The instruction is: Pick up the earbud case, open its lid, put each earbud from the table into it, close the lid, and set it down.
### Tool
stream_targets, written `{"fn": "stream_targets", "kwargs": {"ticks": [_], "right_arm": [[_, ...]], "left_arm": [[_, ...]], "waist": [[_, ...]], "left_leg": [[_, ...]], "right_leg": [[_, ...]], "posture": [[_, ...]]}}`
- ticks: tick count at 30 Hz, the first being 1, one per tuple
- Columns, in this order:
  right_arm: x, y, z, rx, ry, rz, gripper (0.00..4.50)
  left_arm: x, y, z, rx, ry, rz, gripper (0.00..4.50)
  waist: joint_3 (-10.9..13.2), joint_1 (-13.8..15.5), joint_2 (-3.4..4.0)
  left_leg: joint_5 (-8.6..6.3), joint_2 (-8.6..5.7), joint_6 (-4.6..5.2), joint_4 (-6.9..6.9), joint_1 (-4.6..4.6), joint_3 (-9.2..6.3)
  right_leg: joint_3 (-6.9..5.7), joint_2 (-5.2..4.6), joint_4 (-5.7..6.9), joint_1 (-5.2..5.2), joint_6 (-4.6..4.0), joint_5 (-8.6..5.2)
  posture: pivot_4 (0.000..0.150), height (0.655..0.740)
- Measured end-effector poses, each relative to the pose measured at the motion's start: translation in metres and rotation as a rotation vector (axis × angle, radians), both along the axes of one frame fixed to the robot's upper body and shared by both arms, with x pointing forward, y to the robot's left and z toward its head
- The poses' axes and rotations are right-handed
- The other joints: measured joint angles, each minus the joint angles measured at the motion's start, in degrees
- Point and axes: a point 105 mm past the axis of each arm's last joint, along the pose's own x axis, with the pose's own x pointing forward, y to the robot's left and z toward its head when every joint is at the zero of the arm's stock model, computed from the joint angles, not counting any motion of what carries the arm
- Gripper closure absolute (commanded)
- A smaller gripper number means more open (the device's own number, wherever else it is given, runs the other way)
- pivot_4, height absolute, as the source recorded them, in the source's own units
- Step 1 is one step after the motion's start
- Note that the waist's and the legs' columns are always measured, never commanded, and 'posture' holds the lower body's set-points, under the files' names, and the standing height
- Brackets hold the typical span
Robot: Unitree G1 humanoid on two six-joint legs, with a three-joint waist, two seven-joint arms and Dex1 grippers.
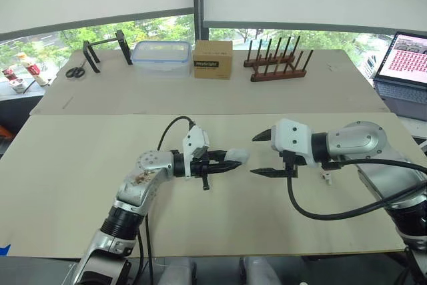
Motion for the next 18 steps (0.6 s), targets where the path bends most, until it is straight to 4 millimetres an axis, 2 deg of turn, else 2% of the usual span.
{"fn": "stream_targets", "kwargs": {"ticks": [13,18], "right_arm": [[0.004,0.013,0.017,0.094,-0.030,0.021,0.31],[0.009,0.011,0.024,0.110,-0.027,0.001,0.31]], "left_arm": [[-0.005,0.003,0.001,0.024,-0.058,-0.049,3.91],[-0.009,0.002,-0.003,0.032,-0.056,-0.072,3.91]], "waist": [[0.00,-0.03,0.00],[0.00,0.06,0.00]], "left_leg": [[0.00,0.00,0.00,0.00,0.01,-0.01],[0.00,-0.01,0.00,0.00,0.00,-0.01]], "right_leg": [[-0.01,0.00,-0.02,0.01,0.00,0.00],[-0.01,0.00,-0.02,0.02,0.00,0.00]], "posture": [[0.150,0.7400],[0.150,0.7400]]}}
